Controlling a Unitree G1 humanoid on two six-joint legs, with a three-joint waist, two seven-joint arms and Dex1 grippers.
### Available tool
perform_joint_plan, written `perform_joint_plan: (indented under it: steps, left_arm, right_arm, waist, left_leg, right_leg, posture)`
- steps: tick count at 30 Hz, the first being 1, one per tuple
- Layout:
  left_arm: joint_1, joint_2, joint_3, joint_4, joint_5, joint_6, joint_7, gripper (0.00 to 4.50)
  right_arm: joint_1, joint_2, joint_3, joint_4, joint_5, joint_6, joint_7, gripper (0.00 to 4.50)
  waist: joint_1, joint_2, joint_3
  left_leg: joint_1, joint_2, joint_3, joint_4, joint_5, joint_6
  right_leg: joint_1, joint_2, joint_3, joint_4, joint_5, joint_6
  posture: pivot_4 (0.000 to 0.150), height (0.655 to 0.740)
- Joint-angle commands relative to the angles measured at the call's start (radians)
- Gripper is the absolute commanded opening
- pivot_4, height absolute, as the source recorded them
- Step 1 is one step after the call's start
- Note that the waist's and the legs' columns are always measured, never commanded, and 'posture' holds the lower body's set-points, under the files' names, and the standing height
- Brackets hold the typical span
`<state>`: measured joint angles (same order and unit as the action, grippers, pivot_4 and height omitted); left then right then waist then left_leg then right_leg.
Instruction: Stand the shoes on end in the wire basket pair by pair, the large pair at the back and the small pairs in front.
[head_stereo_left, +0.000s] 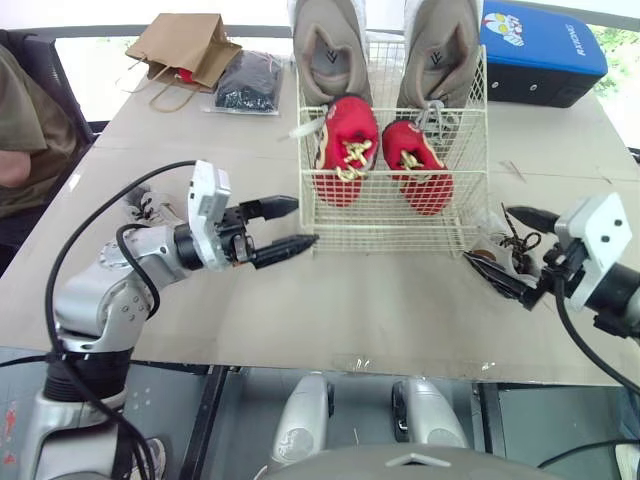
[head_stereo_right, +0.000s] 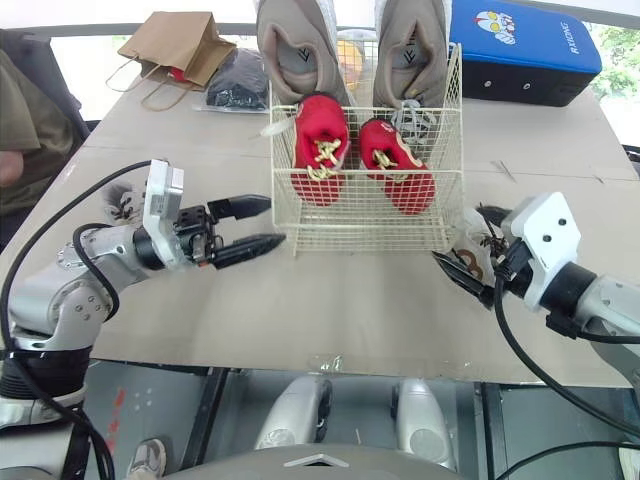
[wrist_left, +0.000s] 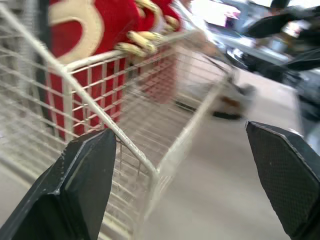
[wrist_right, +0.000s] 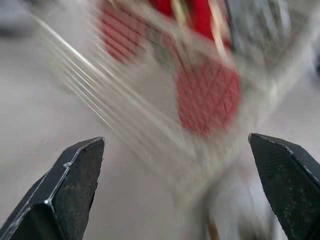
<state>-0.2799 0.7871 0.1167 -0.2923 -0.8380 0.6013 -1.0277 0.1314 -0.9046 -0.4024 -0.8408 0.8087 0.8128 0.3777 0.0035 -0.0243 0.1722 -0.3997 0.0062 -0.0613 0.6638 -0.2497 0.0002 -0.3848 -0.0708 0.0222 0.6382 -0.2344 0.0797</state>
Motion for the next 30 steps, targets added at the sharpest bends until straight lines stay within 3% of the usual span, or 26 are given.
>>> perform_joint_plan:
  steps: [1,5,9,12,20,25,30]
  left_arm:
    - [-0.057,0.019,-0.058,-0.160,-0.077,0.059,-0.069,4.43]
    - [-0.129,0.020,-0.094,-0.196,-0.119,0.126,-0.100,4.43]
    - [-0.161,0.011,-0.136,-0.171,-0.032,0.093,-0.113,4.43]
    - [-0.174,-0.023,-0.148,-0.116,0.054,0.053,-0.054,4.43]
    - [-0.206,-0.055,-0.179,0.048,0.236,0.011,0.060,4.43]
    - [-0.295,-0.056,-0.170,0.244,0.371,-0.091,0.107,4.43]
    - [-0.371,-0.065,-0.180,0.370,0.443,-0.172,0.083,4.43]
  right_arm:
    - [0.114,0.034,-0.082,-0.038,-0.073,0.119,-0.128,4.50]
    - [0.189,0.156,-0.073,-0.106,-0.094,0.189,-0.259,4.50]
    - [0.150,0.209,0.035,-0.085,-0.219,0.150,-0.327,4.50]
    - [0.090,0.267,0.060,-0.081,-0.210,0.142,-0.331,4.50]
    - [0.071,0.249,0.079,-0.069,-0.264,0.129,-0.253,4.50]
    - [0.064,0.226,0.053,-0.090,-0.224,0.100,-0.144,4.50]
    - [0.089,0.215,0.038,-0.103,-0.215,0.074,-0.074,4.50]
  waist:
    - [0.010,0.000,0.000]
    - [0.012,0.001,0.001]
    - [-0.010,0.002,0.001]
    - [-0.018,0.003,0.001]
    - [-0.001,0.002,-0.001]
    - [0.009,0.003,-0.004]
    - [0.006,0.004,-0.005]
  left_leg:
    - [0.000,0.000,0.000,0.000,0.000,0.000]
    - [-0.002,0.000,-0.001,0.000,0.000,0.000]
    - [0.000,0.001,0.002,0.000,0.000,0.000]
    - [0.001,0.001,0.003,-0.001,0.000,0.000]
    - [0.004,0.000,0.002,0.000,0.000,0.000]
    - [0.010,0.001,0.001,0.002,0.000,0.000]
    - [0.009,0.001,0.001,0.002,0.000,0.000]
  right_leg:
    - [0.000,0.000,0.000,0.000,0.000,-0.001]
    - [-0.001,0.000,-0.001,0.000,-0.001,-0.001]
    - [-0.001,0.001,0.002,-0.001,-0.001,-0.001]
    - [-0.001,0.001,0.004,-0.001,-0.001,-0.001]
    - [0.002,0.001,0.003,-0.001,-0.002,0.001]
    - [0.007,0.001,0.003,-0.001,-0.004,0.003]
    - [0.006,0.001,0.003,-0.001,-0.003,0.003]
  posture:
    - [0.150,0.7400]
    - [0.150,0.7400]
    - [0.150,0.7400]
    - [0.150,0.7400]
    - [0.150,0.7400]
    - [0.150,0.7400]
    - [0.150,0.7400]
